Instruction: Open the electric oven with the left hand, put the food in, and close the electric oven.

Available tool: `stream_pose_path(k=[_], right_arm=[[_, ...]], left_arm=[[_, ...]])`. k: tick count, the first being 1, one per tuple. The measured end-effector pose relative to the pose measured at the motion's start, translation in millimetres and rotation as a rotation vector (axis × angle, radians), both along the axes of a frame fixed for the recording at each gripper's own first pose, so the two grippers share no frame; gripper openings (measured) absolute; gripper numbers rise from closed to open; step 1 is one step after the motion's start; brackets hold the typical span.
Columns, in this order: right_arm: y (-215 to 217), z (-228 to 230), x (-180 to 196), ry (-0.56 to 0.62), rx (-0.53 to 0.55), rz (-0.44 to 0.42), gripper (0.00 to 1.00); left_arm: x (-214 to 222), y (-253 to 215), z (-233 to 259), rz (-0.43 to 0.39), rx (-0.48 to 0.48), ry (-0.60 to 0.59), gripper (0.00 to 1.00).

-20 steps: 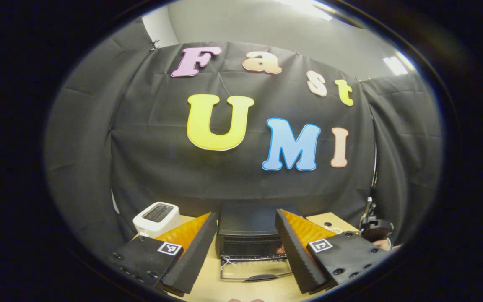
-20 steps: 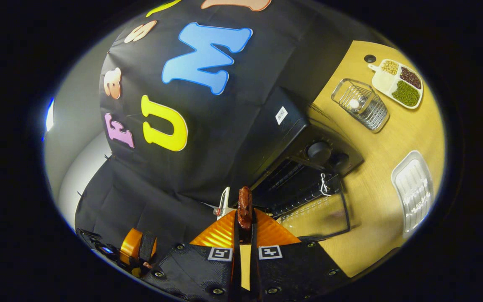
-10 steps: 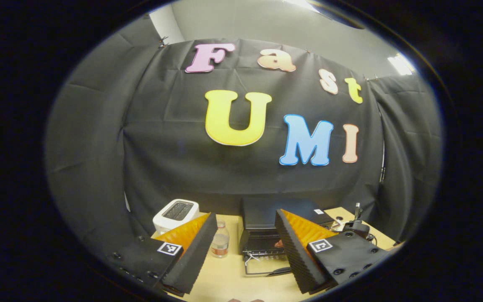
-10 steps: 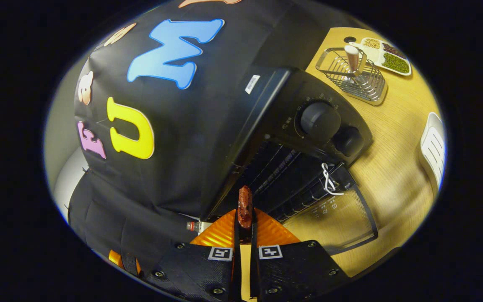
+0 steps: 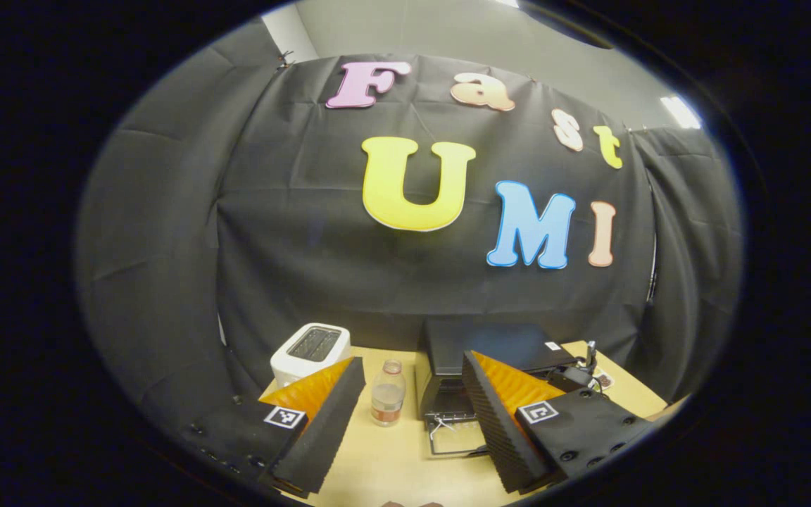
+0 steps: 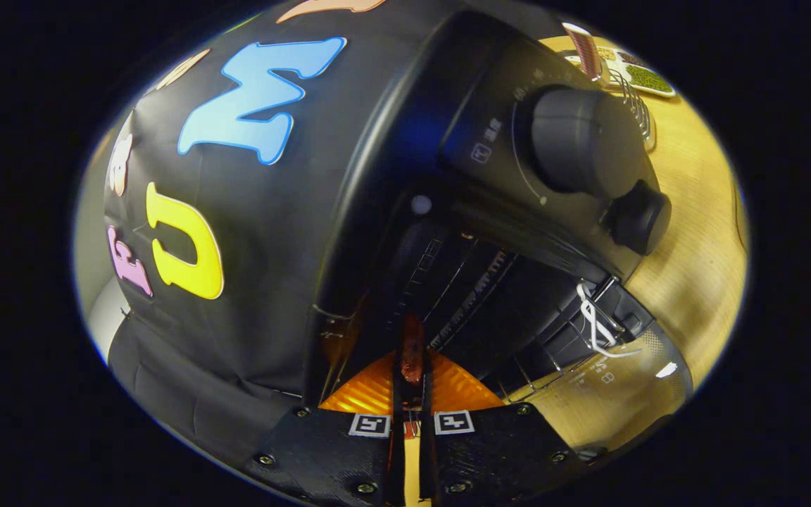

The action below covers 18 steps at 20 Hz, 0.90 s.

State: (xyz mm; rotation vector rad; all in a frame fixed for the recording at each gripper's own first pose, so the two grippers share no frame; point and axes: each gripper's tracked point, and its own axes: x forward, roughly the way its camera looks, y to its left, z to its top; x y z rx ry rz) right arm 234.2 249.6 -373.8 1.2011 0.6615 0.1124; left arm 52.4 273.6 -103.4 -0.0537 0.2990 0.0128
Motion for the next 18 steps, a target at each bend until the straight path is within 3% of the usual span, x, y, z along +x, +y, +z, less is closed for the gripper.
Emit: stream_pose_path(k=[3,6,10,14,15,18], right_arm=[[-4,-5,6,0.012,0.005,-0.048,0.10],[-7,-11,8,0.016,-0.105,-0.048,0.11],[-20,-18,-1,0.067,-0.318,-0.011,0.26],[-37,-16,-5,0.084,-0.407,0.001,0.42],[-41,-15,-7,0.086,-0.428,0.006,0.62],[-54,-1,-25,0.070,-0.494,0.046,0.62]], left_arm=[[-1,4,1,0.005,0.001,0.000,0.91],[-1,5,-2,0.007,0.017,0.004,0.94],[-1,-6,1,-0.006,0.028,-0.006,0.94],[0,-15,-1,-0.001,0.036,-0.014,0.94],[0,-17,-3,0.004,0.027,-0.010,0.94],[3,-34,-8,-0.004,0.005,-0.006,0.94]])
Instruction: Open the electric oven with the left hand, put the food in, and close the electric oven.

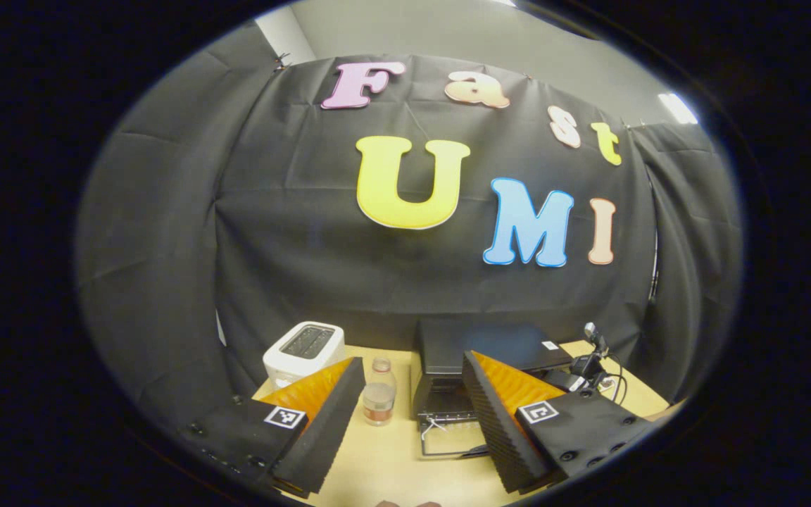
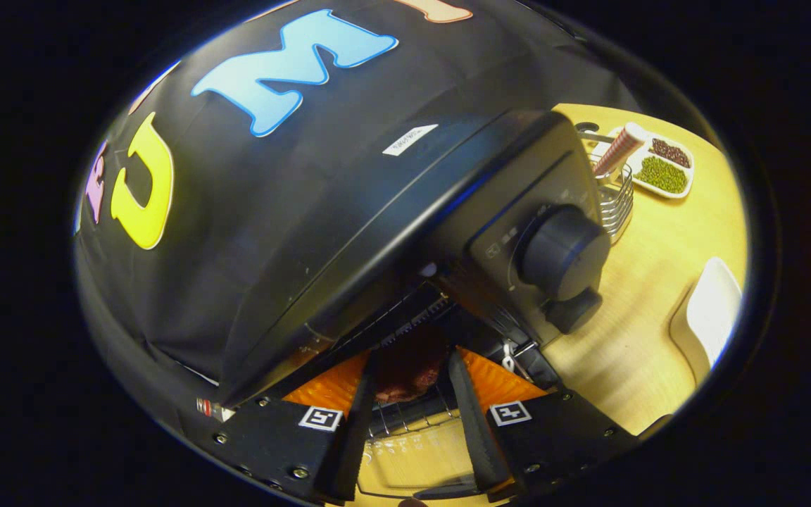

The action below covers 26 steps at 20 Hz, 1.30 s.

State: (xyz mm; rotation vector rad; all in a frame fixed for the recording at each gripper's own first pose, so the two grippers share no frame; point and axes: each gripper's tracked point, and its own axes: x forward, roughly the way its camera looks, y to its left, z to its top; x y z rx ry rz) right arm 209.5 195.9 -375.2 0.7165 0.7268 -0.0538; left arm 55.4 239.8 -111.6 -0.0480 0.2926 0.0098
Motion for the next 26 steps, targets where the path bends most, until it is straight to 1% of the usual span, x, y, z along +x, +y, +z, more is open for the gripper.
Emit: stream_pose_path(k=[2,3,4,6,11,12,15,16,17,18,20,21,22,23,24,25,26], right_arm=[[-10,18,-14,-0.034,-0.083,0.045,0.62],[-15,29,-21,-0.060,-0.125,0.065,0.62],[-23,41,-31,-0.089,-0.165,0.081,0.62],[-41,73,-47,-0.156,-0.240,0.102,0.62],[-97,166,-77,-0.332,-0.409,0.097,0.61],[-104,185,-82,-0.366,-0.431,0.091,0.61],[-132,240,-100,-0.466,-0.505,0.071,0.61],[-141,257,-106,-0.497,-0.527,0.062,0.61],[-148,270,-112,-0.525,-0.544,0.057,0.61],[-153,283,-118,-0.547,-0.557,0.054,0.61],[-164,303,-127,-0.588,-0.581,0.049,0.61],[-168,310,-130,-0.611,-0.589,0.056,0.62],[-171,315,-133,-0.628,-0.603,0.060,0.65],[-175,317,-135,-0.636,-0.618,0.059,0.69],[-178,319,-134,-0.645,-0.622,0.061,0.69],[-178,322,-137,-0.649,-0.617,0.063,0.80],[-181,322,-140,-0.651,-0.613,0.059,0.79]], left_arm=[[5,-13,1,-0.019,0.005,-0.006,0.94],[8,-22,3,-0.029,0.008,-0.013,0.97],[11,-30,4,-0.040,0.011,-0.021,0.94],[16,-49,6,-0.060,0.011,-0.032,0.94],[29,-104,12,-0.112,-0.007,-0.059,0.94],[30,-116,15,-0.123,-0.007,-0.067,1.00],[29,-146,26,-0.143,0.019,-0.103,1.00],[28,-155,32,-0.146,0.026,-0.119,0.94],[27,-165,38,-0.149,0.027,-0.132,1.00],[24,-174,41,-0.152,0.027,-0.142,1.00],[20,-187,48,-0.152,0.034,-0.160,0.88],[18,-194,49,-0.153,0.036,-0.164,0.94],[17,-199,45,-0.154,0.036,-0.159,1.00],[15,-205,40,-0.157,0.036,-0.144,1.00],[14,-210,31,-0.165,0.034,-0.126,1.00],[13,-214,23,-0.169,0.037,-0.106,1.00],[11,-216,14,-0.169,0.045,-0.086,1.00]])
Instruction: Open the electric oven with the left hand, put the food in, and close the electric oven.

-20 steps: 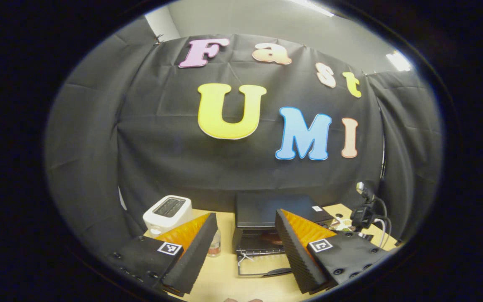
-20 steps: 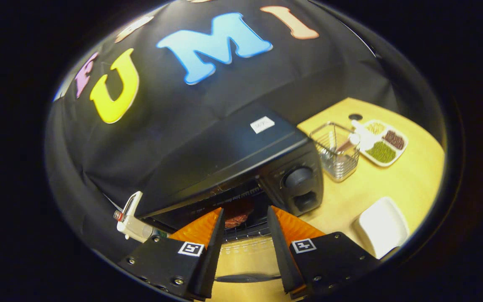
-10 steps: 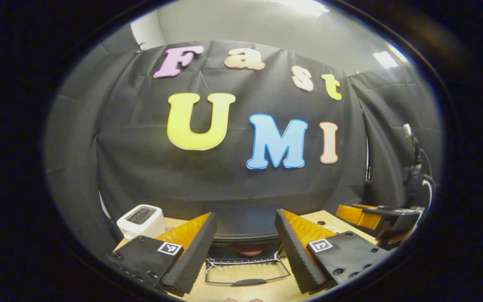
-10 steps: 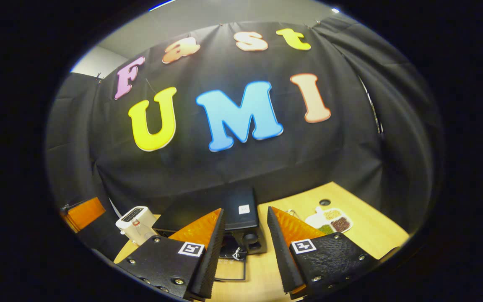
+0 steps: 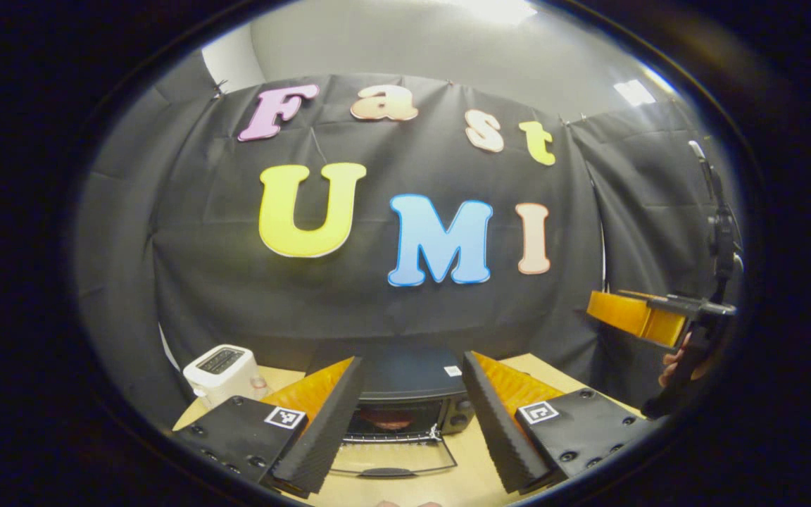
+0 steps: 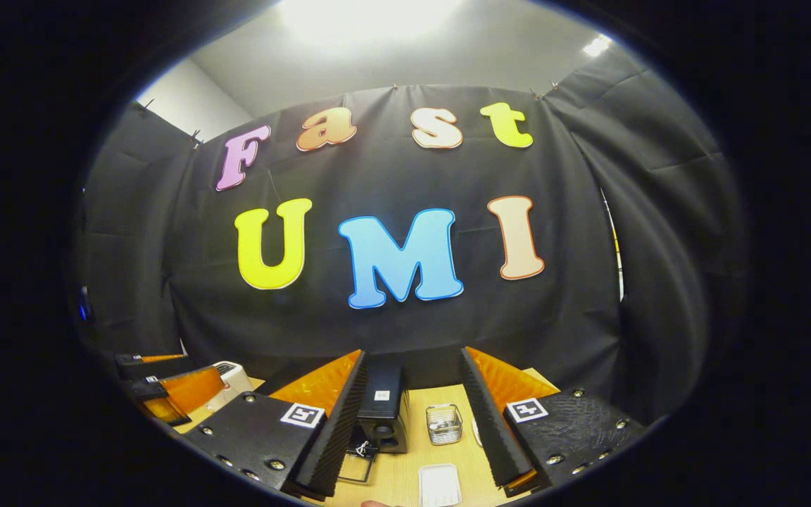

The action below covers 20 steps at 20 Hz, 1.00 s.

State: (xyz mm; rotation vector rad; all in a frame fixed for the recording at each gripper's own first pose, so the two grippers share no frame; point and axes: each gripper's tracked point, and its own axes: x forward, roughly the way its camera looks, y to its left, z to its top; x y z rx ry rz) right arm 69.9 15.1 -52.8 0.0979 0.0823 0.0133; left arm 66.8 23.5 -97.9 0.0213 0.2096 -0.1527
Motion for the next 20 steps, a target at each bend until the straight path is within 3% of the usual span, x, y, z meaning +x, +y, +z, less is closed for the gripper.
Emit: stream_pose_path(k=[4,6,9,20], right_arm=[[-9,-2,-3,0.001,0.005,-0.001,0.79],[-12,-2,-6,0.010,0.008,-0.006,0.79],[-16,-11,-6,0.027,0.005,-0.015,0.79],[-41,-46,-14,0.115,-0.003,-0.084,0.79]], left_arm=[[-7,-9,-52,-0.002,0.000,0.113,1.00],[-9,-7,-85,0.016,-0.017,0.200,0.89],[-10,-6,-134,0.017,0.004,0.305,0.94],[-30,21,-295,0.046,0.077,0.665,0.95]])
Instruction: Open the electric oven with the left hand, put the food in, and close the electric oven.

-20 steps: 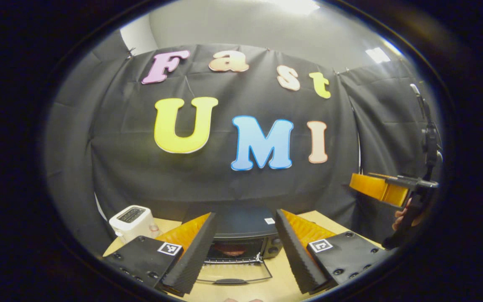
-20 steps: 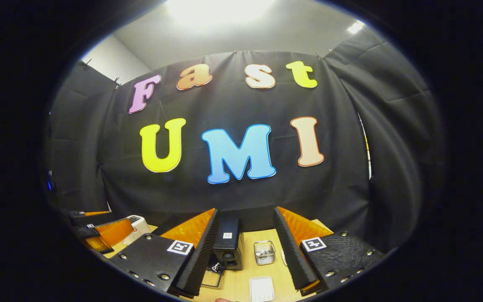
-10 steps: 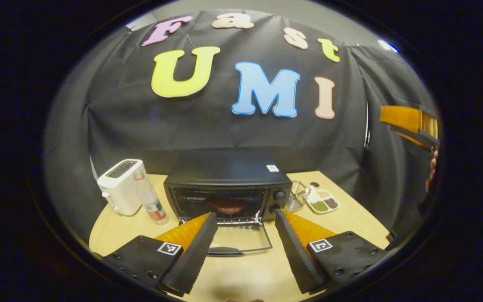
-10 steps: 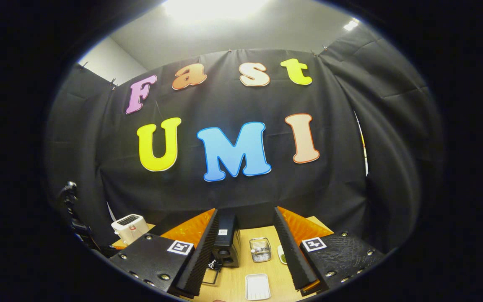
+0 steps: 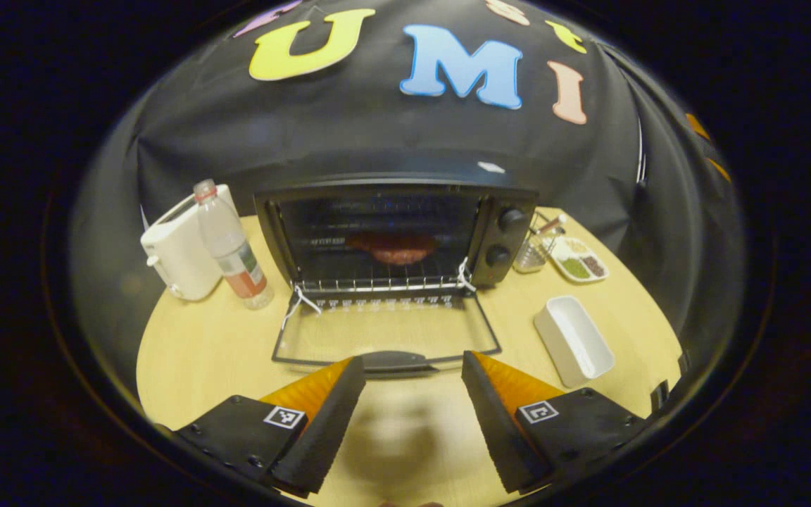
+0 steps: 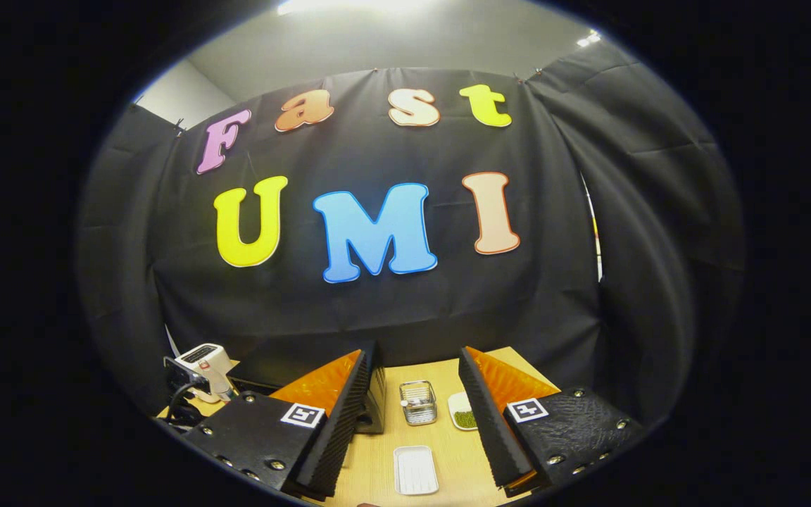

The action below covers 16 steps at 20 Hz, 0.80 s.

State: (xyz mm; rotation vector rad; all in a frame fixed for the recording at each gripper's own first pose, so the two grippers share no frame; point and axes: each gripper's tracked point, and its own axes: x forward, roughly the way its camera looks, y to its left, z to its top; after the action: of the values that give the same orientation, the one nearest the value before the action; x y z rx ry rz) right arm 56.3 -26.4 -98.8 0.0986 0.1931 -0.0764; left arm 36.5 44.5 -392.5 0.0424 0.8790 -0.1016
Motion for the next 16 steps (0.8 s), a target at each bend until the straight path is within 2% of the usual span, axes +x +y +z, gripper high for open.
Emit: stream_pose_path(k=[4,7,11,12,13,14,16], right_arm=[[-10,-7,-1,0.025,-0.001,-0.032,0.79],[-13,-14,2,0.042,0.000,-0.051,0.80],[-15,-19,5,0.060,-0.005,-0.066,0.80],[-15,-21,5,0.070,0.000,-0.072,0.79],[-14,-22,5,0.076,0.007,-0.075,0.79],[-15,-22,4,0.080,0.007,-0.080,0.80],[-13,-24,3,0.085,0.001,-0.083,0.80]], left_arm=[[-5,9,-42,-0.019,0.025,0.138,0.95],[-9,14,-69,0.016,0.015,0.246,0.95],[-2,23,-87,0.030,0.036,0.295,0.94],[1,27,-90,0.035,0.046,0.302,1.00],[3,28,-93,0.035,0.052,0.310,1.00],[5,28,-97,0.035,0.054,0.317,0.94],[6,28,-99,0.035,0.060,0.339,0.94]])
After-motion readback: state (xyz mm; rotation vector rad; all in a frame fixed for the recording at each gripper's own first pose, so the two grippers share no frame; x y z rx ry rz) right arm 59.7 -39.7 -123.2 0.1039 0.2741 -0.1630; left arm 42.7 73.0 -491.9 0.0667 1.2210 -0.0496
